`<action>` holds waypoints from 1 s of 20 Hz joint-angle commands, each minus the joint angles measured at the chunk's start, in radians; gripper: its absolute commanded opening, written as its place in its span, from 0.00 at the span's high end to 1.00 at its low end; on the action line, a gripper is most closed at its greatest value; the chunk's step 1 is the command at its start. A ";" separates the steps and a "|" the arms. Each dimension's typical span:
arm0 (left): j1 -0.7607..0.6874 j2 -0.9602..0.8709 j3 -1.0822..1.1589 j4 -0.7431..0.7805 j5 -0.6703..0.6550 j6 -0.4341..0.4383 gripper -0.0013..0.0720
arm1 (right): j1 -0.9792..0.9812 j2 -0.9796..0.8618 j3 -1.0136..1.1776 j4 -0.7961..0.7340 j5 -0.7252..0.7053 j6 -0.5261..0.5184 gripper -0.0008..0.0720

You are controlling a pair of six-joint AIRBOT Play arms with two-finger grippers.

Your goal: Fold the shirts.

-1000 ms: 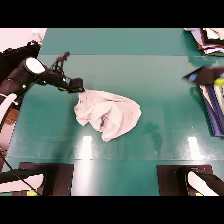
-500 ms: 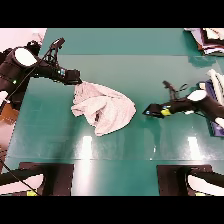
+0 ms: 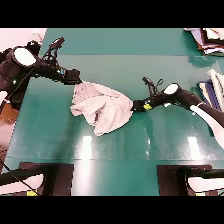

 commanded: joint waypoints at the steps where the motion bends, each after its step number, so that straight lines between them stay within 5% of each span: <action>1: 0.000 0.030 0.003 0.010 0.012 0.000 0.95 | 0.003 0.015 0.055 -0.034 -0.002 -0.014 0.97; 12: 0.000 0.507 0.291 0.009 -0.013 0.000 0.95 | -0.156 0.581 0.525 -0.353 0.205 0.073 0.97; 20: 0.000 0.546 0.472 -0.089 -0.081 0.000 0.95 | -0.155 0.727 0.666 -0.530 0.307 0.238 0.97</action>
